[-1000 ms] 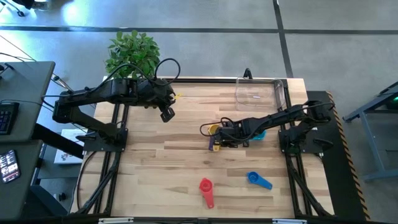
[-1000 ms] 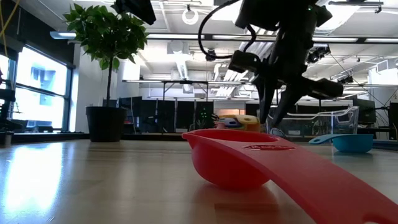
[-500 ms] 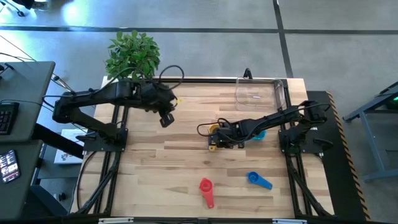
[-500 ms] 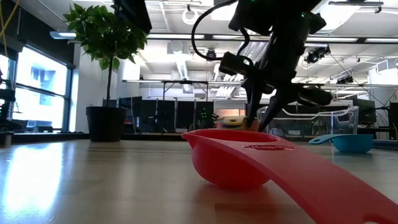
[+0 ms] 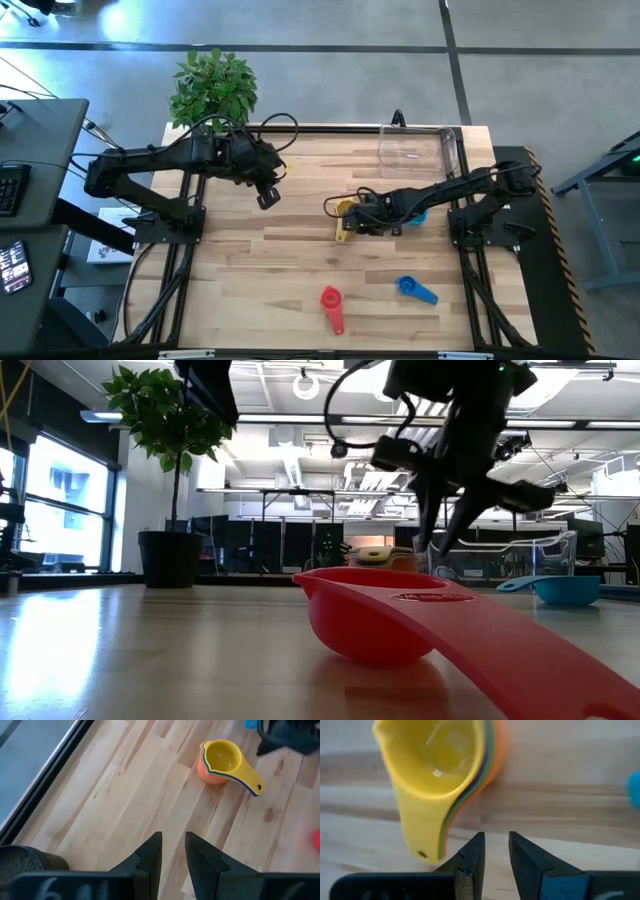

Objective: Nest measuring cups in basket
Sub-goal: Stack the light blue measuring cup on the yellow measuring cup

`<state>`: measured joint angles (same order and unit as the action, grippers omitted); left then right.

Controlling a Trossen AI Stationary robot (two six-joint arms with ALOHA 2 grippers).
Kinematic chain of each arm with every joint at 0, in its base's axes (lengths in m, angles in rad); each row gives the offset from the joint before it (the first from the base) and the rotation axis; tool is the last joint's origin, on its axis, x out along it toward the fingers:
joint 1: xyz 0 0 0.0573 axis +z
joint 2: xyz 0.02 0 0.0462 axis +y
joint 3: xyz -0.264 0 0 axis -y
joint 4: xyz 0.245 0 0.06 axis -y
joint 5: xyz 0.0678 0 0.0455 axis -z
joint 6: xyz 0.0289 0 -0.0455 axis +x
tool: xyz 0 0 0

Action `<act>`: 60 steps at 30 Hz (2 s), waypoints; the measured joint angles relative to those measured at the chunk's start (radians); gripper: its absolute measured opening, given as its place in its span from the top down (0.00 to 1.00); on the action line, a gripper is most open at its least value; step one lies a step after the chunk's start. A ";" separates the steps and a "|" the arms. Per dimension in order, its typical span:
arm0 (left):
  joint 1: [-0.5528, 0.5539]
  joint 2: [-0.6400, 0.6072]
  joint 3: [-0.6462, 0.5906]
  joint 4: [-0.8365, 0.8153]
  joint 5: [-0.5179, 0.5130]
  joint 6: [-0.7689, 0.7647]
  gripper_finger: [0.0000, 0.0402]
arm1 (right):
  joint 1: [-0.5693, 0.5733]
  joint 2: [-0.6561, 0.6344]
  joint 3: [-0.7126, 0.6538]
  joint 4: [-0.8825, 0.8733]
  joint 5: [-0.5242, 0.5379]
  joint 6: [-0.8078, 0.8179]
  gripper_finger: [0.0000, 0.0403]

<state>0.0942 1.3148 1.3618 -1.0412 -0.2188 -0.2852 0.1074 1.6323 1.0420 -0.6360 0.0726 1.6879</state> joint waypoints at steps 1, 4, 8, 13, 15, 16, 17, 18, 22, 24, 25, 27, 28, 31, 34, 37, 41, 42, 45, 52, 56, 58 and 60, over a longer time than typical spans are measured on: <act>-0.004 0.000 0.000 0.000 0.000 0.000 0.81 | 0.000 -0.014 0.000 -0.030 0.008 0.016 0.81; -0.019 0.000 0.000 0.000 0.000 0.001 0.81 | 0.006 -0.045 0.000 -0.123 0.039 0.066 0.81; -0.035 0.000 0.000 0.000 0.000 0.026 0.81 | 0.032 -0.075 0.000 -0.232 0.067 0.155 0.81; -0.044 0.000 0.000 0.000 0.000 0.044 0.81 | 0.087 -0.090 0.000 -0.339 0.076 0.305 0.81; -0.044 0.000 0.000 -0.001 0.000 0.062 0.81 | 0.113 -0.095 0.000 -0.389 0.076 0.367 0.81; -0.044 0.000 0.000 -0.001 0.000 0.067 0.81 | 0.126 -0.097 0.000 -0.410 0.076 0.402 0.81; -0.044 0.000 0.000 -0.001 0.000 0.074 0.81 | 0.140 -0.099 0.000 -0.435 0.076 0.438 0.81; -0.044 0.000 0.000 -0.001 0.000 0.079 0.81 | 0.154 -0.101 0.000 -0.457 0.080 0.476 0.81; -0.044 -0.001 0.000 -0.001 0.000 0.102 0.81 | 0.205 -0.103 0.000 -0.535 0.105 0.586 0.81; -0.044 -0.001 0.000 -0.002 0.000 0.106 0.81 | 0.213 -0.103 0.000 -0.562 0.106 0.589 0.81; -0.044 -0.001 0.000 -0.001 0.000 0.107 0.81 | 0.215 -0.103 0.000 -0.577 0.118 0.589 0.81; -0.044 -0.001 0.000 -0.001 0.000 0.107 0.81 | 0.213 -0.103 0.000 -0.624 0.121 0.588 0.81; -0.044 -0.001 0.000 -0.001 0.000 0.107 0.81 | 0.211 -0.103 0.000 -0.644 0.118 0.588 0.81; -0.044 -0.001 0.000 -0.001 0.000 0.107 0.81 | 0.202 -0.103 0.000 -0.699 0.108 0.583 0.81; -0.044 -0.001 0.000 -0.001 0.000 0.106 0.81 | 0.195 -0.105 0.000 -0.734 0.079 0.581 0.81; -0.044 -0.001 0.000 -0.001 0.000 0.106 0.81 | 0.194 -0.125 -0.002 -0.766 0.073 0.581 0.81; -0.042 -0.001 0.000 0.001 0.000 0.104 0.81 | 0.193 -0.225 -0.075 -0.756 0.077 0.578 0.81; -0.042 -0.001 0.000 0.003 0.000 0.104 0.81 | 0.193 -0.258 -0.101 -0.746 0.076 0.580 0.81; -0.042 -0.001 0.000 0.024 0.000 0.103 0.81 | 0.189 -0.357 -0.180 -0.701 0.075 0.581 0.81; -0.042 -0.001 0.000 0.113 -0.001 0.104 0.81 | 0.142 -0.500 -0.350 -0.550 0.086 0.582 0.81; -0.042 -0.001 0.000 0.133 -0.001 0.104 0.81 | 0.105 -0.528 -0.415 -0.488 0.121 0.581 0.81; -0.042 -0.001 0.000 0.135 -0.003 0.104 0.81 | 0.087 -0.535 -0.433 -0.454 0.139 0.573 0.81; -0.042 -0.001 0.000 0.136 -0.008 0.099 0.81 | 0.068 -0.537 -0.448 -0.438 0.140 0.557 0.81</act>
<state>0.0517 1.3140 1.3618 -0.9054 -0.2263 -0.1866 0.1753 1.0958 0.5941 -1.0736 0.2125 2.2445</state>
